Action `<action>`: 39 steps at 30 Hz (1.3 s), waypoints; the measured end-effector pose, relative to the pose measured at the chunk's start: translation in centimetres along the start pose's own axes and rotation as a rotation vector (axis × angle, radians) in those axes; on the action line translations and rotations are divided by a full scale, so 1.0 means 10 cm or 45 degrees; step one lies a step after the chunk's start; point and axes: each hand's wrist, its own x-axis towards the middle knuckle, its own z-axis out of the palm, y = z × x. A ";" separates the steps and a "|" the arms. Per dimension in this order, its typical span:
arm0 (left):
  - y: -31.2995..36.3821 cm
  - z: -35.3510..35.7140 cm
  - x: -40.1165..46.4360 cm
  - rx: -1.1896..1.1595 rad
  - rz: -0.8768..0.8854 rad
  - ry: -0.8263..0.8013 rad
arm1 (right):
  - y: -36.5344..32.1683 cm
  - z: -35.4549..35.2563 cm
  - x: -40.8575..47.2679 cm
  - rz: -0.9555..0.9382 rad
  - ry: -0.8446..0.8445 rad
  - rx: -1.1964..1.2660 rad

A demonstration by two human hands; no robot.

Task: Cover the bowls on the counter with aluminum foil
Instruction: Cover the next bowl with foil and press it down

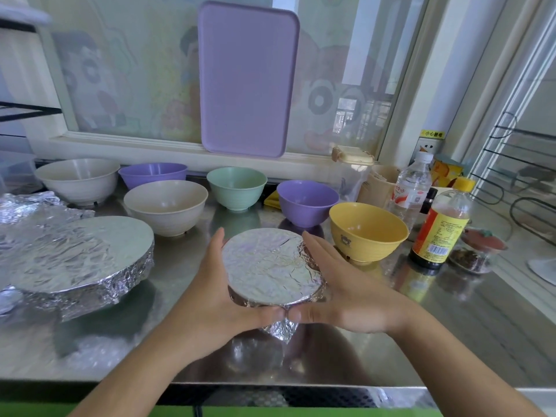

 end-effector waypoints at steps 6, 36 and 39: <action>-0.05 0.02 0.00 0.022 0.035 0.022 | 0.01 0.13 0.03 -0.002 0.112 0.018; 0.17 0.12 -0.08 0.127 0.020 0.049 | -0.03 0.15 -0.08 0.029 0.195 0.299; 0.18 0.14 -0.05 0.125 0.005 0.067 | -0.04 0.11 -0.06 0.071 0.164 0.252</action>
